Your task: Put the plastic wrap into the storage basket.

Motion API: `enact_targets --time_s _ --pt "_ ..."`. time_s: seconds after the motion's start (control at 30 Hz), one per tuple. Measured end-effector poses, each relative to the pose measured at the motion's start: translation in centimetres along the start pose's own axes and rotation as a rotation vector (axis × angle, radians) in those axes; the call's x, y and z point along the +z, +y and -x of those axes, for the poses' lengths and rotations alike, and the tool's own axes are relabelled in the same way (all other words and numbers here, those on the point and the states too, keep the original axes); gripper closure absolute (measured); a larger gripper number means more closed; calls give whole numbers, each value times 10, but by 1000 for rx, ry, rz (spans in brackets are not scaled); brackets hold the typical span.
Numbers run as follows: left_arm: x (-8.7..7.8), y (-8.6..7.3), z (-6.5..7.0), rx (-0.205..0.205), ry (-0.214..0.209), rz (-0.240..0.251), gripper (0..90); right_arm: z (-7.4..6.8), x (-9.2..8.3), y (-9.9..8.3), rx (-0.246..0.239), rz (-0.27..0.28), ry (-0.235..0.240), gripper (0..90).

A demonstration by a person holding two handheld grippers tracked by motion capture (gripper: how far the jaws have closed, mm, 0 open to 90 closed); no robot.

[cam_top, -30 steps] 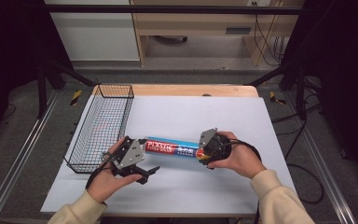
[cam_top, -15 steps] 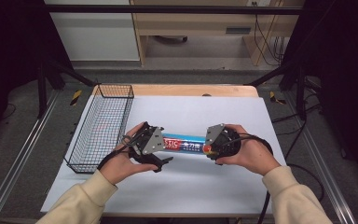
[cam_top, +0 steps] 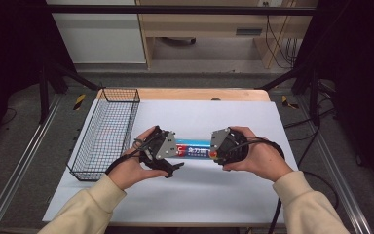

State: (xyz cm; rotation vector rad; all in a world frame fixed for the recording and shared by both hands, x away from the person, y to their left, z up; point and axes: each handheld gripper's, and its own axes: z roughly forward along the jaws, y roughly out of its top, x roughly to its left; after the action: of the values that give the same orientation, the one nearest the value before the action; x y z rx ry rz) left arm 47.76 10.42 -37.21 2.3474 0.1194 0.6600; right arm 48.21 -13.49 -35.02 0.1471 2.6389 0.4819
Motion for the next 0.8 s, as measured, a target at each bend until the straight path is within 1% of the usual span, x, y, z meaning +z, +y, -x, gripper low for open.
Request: enact_targets --time_s 0.03,0.1,0.17,0.2,0.23,0.27,0.3,0.33,0.4,0.43,0.47,0.5,0.53,0.67,0.73,0.8 --pt "1 1 0 7 -6 -7 54 0 -1 2 -12 -3 -6 298" --pt "3 4 1 21 -13 -13 54 0 -2 5 -13 -9 -9 298" --pt "5 6 0 33 -11 -21 53 0 -3 8 -20 -14 -11 299" --pt "7 7 -1 30 -11 -30 53 0 -4 9 -21 -13 -10 299" --pt "8 8 -2 37 -13 -44 54 0 -5 11 -28 -10 -16 299" --pt "9 8 -3 40 -4 -41 56 0 -5 12 -26 -8 -11 299" --pt "10 9 -4 51 1 -43 62 0 -6 13 -26 -6 -12 298" --pt "10 10 -6 58 -1 -56 70 0 -7 15 -37 -4 -15 299" --pt "12 11 -8 65 -6 -71 76 0 -8 18 -46 -3 -13 299" --pt "12 12 -9 81 -15 -93 90 0 -9 19 -44 -5 -8 299" --pt "12 13 -9 89 -25 -97 111 1 -10 21 -56 -4 -6 298" --pt "12 14 -9 95 -31 -96 132 0 -11 22 -54 -7 -8 299" --pt "12 14 -8 105 -35 -97 149 0 -12 23 -63 -9 -11 299" --pt "14 15 -7 130 -30 -121 211 -1 -15 27 -70 -15 -11 299" --pt "15 15 -6 130 -33 -130 229 -1 -15 28 -76 -15 -13 299" --pt "15 15 -6 126 -43 -127 239 -2 -15 28 -75 -15 -11 299"
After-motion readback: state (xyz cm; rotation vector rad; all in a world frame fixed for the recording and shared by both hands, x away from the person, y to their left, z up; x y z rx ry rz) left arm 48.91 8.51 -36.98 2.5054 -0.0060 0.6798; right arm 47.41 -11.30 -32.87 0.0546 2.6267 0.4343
